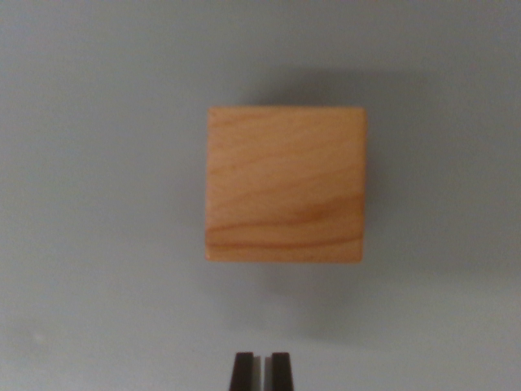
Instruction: Push wooden cube
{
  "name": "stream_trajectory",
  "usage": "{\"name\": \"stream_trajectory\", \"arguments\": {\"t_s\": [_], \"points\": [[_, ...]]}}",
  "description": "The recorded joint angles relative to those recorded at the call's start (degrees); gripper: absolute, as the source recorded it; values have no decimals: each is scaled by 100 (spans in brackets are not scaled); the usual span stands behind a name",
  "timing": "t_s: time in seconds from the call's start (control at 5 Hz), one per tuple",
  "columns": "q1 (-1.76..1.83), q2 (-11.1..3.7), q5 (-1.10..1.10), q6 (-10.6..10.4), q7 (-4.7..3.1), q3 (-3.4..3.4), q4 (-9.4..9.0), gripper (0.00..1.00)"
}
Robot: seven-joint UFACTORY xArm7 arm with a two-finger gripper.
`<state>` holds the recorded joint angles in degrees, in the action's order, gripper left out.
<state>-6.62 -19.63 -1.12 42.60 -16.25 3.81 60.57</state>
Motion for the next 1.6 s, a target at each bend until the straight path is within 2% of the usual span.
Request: {"name": "stream_trajectory", "arguments": {"t_s": [0.2, 0.4, 0.8, 1.6], "points": [[0, 0, 0, 0, 0, 0, 0, 0], [-17, -48, -3, -116, -42, 15, -74, 0], [-29, -82, -6, -197, -72, 25, -127, 0], [-39, -111, -8, -266, -97, 34, -171, 0]]}}
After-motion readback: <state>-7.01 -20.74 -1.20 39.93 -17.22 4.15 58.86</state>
